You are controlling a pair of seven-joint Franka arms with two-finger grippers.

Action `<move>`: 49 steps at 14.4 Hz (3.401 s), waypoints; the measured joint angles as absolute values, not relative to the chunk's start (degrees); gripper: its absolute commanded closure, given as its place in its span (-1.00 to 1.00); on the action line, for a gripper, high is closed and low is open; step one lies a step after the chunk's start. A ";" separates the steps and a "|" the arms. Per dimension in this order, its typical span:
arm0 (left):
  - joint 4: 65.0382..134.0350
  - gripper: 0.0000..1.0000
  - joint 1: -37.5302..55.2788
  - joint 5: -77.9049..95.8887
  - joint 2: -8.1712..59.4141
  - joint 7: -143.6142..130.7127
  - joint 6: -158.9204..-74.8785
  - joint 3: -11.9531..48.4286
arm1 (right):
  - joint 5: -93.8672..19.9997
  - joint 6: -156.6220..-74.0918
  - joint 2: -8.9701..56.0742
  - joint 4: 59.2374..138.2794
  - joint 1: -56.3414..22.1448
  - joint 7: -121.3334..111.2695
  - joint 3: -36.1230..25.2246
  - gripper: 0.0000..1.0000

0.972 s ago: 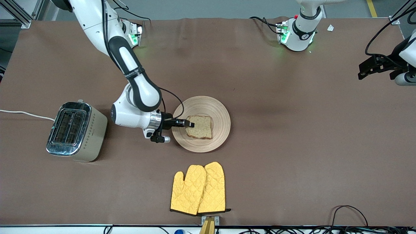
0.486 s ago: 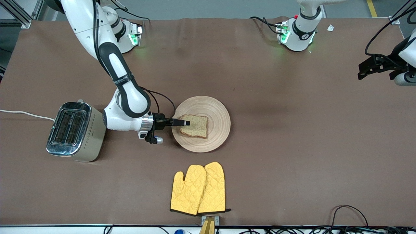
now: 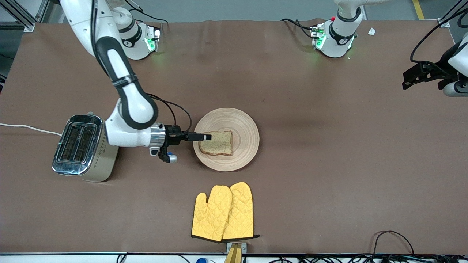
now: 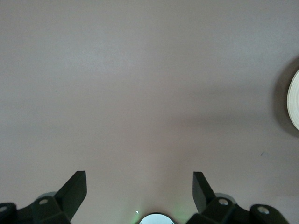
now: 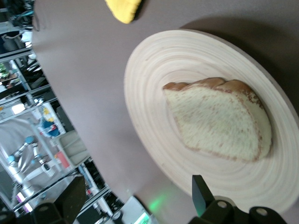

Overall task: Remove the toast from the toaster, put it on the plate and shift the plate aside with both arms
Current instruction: 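Withdraw the right gripper while the left gripper reaches toward the plate, then move the left gripper to the plate rim and grasp it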

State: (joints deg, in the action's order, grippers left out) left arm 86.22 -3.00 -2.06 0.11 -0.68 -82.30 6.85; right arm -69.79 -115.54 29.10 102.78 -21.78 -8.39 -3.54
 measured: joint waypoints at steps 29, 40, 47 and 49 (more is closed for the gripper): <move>90.78 -0.99 -2.29 43.20 30.36 24.04 -105.96 8.92 | 0.40 -86.67 3.09 80.69 -16.04 -4.82 -20.39 -1.00; 101.08 -0.71 4.02 76.58 38.33 53.94 -113.54 9.16 | 0.22 -86.61 3.13 80.94 -16.01 -3.97 -20.37 -1.00; 103.18 -0.46 8.30 87.46 42.37 62.34 -115.14 9.25 | 0.17 -84.97 3.15 80.96 -16.23 -3.95 -19.91 -1.00; 103.84 -0.42 10.02 89.45 42.48 62.35 -116.65 9.26 | 0.17 -84.75 3.15 80.96 -16.24 -3.95 -19.89 -1.00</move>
State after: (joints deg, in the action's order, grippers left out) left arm 103.84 10.02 89.45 42.48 62.35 -116.65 9.26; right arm 0.17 -84.75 3.15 80.96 -16.24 -3.95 -19.89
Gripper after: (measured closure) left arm 0.251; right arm 0.000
